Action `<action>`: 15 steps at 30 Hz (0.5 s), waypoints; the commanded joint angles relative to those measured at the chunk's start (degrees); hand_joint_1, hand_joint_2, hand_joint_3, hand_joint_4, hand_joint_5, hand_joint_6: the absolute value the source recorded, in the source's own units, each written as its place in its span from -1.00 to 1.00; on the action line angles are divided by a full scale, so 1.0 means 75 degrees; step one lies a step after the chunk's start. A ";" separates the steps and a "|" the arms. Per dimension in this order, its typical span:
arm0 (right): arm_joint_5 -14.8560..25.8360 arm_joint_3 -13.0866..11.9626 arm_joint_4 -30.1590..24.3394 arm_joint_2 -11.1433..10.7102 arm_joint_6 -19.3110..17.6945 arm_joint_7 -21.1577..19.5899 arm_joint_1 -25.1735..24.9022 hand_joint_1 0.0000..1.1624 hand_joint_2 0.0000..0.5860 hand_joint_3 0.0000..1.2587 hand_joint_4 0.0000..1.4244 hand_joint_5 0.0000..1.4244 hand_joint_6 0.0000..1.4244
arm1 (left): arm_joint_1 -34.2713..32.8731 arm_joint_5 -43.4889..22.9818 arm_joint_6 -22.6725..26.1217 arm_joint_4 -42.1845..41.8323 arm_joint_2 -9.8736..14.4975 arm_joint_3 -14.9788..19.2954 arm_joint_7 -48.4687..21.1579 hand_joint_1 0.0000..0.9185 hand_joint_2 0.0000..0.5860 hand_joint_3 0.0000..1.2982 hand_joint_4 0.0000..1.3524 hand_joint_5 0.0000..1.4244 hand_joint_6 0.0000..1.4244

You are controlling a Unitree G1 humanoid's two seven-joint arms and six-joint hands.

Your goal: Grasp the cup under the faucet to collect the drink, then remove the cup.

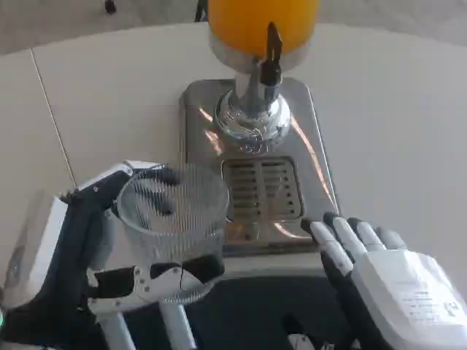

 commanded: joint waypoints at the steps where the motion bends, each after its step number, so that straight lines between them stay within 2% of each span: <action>1: 0.0088 0.0003 -0.0145 0.0110 -0.0008 -0.0102 0.0084 -0.09 0.41 -0.90 -1.00 -1.00 -1.00 | 0.0074 -0.0008 0.0008 -0.0238 -0.0071 0.0002 -0.0018 0.27 -1.00 0.43 0.71 0.90 1.00; 15: 0.0204 -0.0025 -0.0208 0.0109 -0.0014 -0.0126 0.0165 -0.09 0.41 -0.90 -1.00 -1.00 -1.00 | 0.0125 0.0032 0.0037 -0.0329 -0.0127 -0.0003 -0.0031 0.27 -1.00 0.43 0.71 0.90 1.00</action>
